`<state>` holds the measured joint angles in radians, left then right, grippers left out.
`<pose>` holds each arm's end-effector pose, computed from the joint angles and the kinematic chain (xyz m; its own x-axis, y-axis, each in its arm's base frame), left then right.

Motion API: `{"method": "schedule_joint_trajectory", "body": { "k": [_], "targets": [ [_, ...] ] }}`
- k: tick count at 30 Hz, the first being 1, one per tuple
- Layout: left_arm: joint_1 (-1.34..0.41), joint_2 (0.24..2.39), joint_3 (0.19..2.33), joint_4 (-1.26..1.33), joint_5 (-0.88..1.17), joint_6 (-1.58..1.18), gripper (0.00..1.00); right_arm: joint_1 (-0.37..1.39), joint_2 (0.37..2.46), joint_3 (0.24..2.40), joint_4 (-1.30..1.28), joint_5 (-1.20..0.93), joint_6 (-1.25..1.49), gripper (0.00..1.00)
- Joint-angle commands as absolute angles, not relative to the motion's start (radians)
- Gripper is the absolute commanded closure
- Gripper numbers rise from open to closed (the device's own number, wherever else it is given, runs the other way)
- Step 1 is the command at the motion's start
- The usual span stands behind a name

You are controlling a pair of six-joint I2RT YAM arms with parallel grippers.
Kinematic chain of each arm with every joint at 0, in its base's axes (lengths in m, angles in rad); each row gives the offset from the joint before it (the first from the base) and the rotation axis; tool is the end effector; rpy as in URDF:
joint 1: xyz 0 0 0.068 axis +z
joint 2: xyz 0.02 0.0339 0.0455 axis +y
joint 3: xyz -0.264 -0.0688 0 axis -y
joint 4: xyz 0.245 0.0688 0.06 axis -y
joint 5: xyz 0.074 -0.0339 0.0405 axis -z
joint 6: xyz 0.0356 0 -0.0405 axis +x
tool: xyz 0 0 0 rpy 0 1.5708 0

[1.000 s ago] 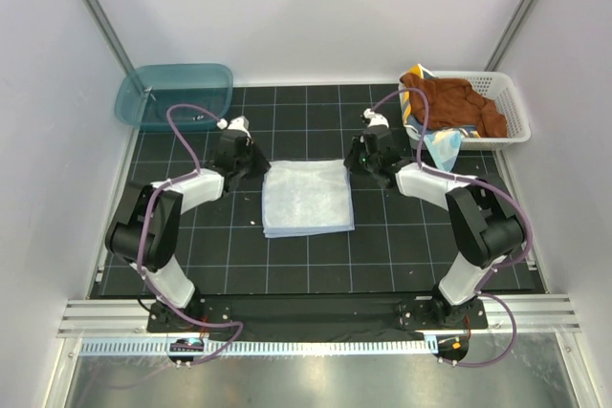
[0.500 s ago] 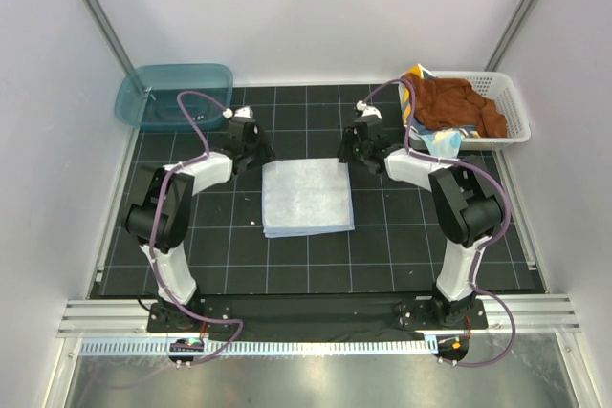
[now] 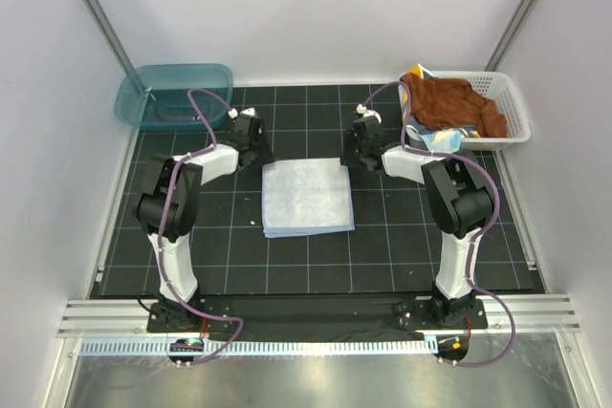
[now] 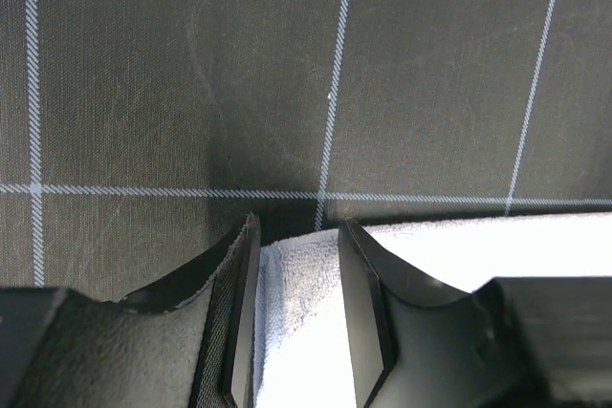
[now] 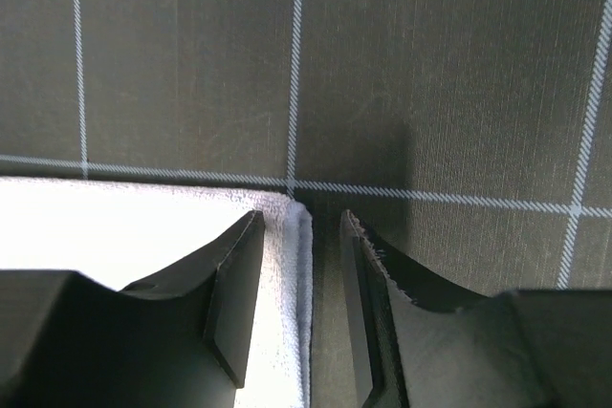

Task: Fold and stack the towels
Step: Fold the towel

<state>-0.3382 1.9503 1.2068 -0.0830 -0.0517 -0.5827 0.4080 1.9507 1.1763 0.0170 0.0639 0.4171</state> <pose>0.3902 -0.1353 0.1565 -0.7436 -0.3210 -0.5866 -0.1327 0.9306 -0.3411 0.3814 0.1624 0.1550 -0.7197 0.1293 -0.6821 -0.0676 0.9648 0.2543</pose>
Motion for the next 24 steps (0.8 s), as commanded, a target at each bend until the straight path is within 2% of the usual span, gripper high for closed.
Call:
{"method": "schedule_joint_trajectory", "body": {
  "k": [1,19,22,24],
  "targets": [
    [-0.334,1.976,1.233,-0.14,-0.07,-0.566,0.59,0.399,1.965,1.22,0.026,0.06,0.41,0.55],
    [-0.334,1.987,1.241,-0.163,-0.083,-0.56,0.72,0.391,1.99,1.25,0.025,0.017,0.419,0.63],
    [-0.333,1.985,1.244,-0.161,-0.081,-0.56,0.77,0.39,1.987,1.249,0.025,0.017,0.417,0.66],
    [-0.334,1.983,1.246,-0.163,-0.081,-0.56,0.86,0.39,1.99,1.252,0.025,0.017,0.419,0.69]
  ]
}}
